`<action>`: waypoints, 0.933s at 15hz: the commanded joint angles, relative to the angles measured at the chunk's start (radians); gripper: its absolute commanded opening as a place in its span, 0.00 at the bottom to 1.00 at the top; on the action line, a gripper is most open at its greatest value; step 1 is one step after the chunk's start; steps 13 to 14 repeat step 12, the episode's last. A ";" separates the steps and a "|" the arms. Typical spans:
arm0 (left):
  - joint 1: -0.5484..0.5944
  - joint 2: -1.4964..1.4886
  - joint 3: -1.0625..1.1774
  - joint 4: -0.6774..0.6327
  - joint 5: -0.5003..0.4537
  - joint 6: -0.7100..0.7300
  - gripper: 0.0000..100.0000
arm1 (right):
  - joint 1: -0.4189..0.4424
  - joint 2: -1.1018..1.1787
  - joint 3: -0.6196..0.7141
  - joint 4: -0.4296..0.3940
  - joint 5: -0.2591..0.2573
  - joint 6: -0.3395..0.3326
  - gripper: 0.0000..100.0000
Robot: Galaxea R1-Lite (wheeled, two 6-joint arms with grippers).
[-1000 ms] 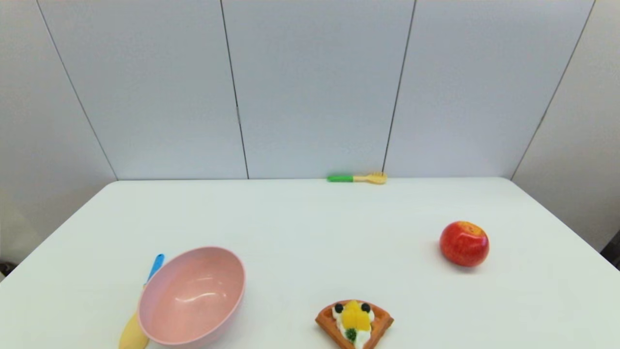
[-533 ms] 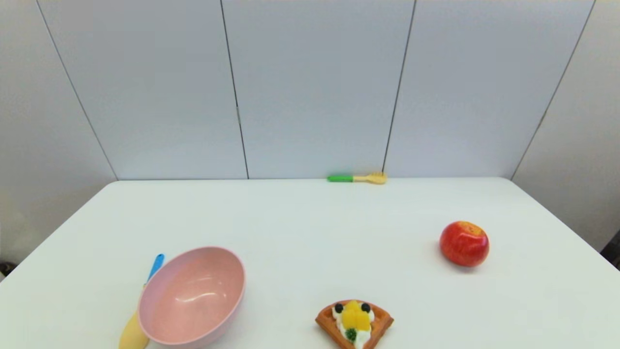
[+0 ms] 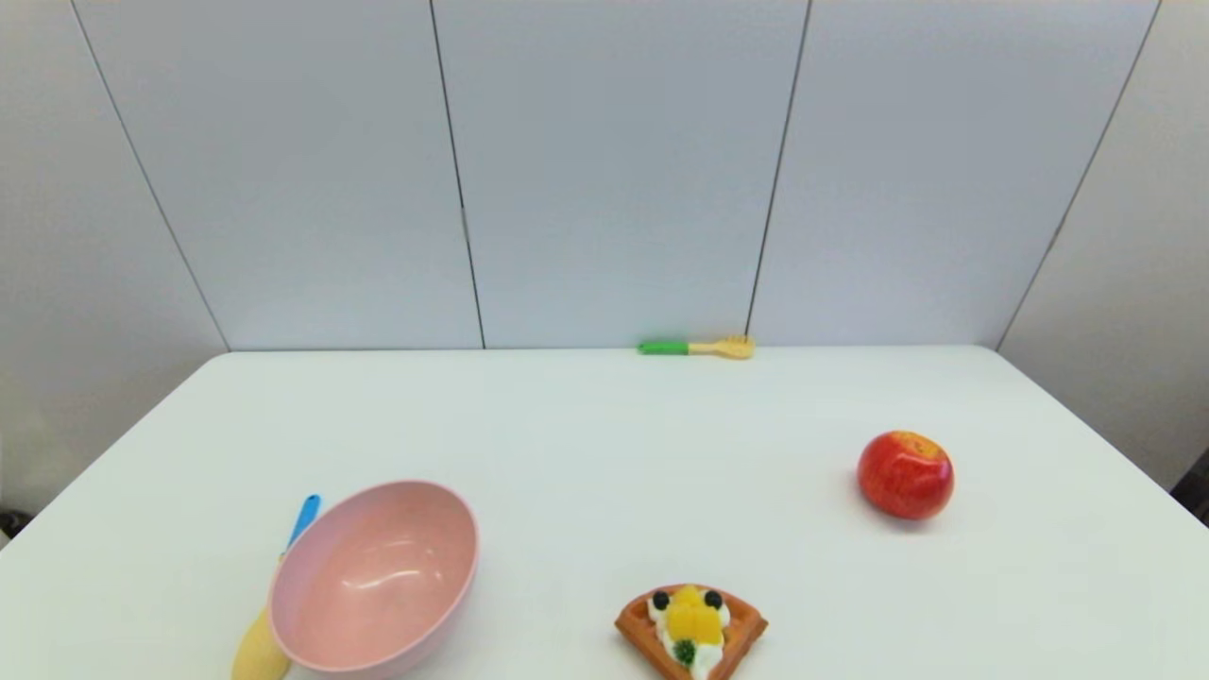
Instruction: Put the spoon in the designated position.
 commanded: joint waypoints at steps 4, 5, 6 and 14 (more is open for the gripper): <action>0.000 0.002 0.002 0.000 0.000 0.000 1.00 | 0.000 0.001 0.000 0.000 0.000 0.001 1.00; 0.000 0.002 0.002 0.000 0.000 0.000 1.00 | 0.000 0.001 0.000 0.000 0.000 0.001 1.00; 0.000 0.002 0.002 0.000 0.000 0.000 1.00 | 0.000 0.001 0.000 0.000 0.000 0.001 1.00; 0.000 0.002 0.002 0.000 0.000 0.000 1.00 | 0.000 0.001 0.000 0.000 0.000 0.001 1.00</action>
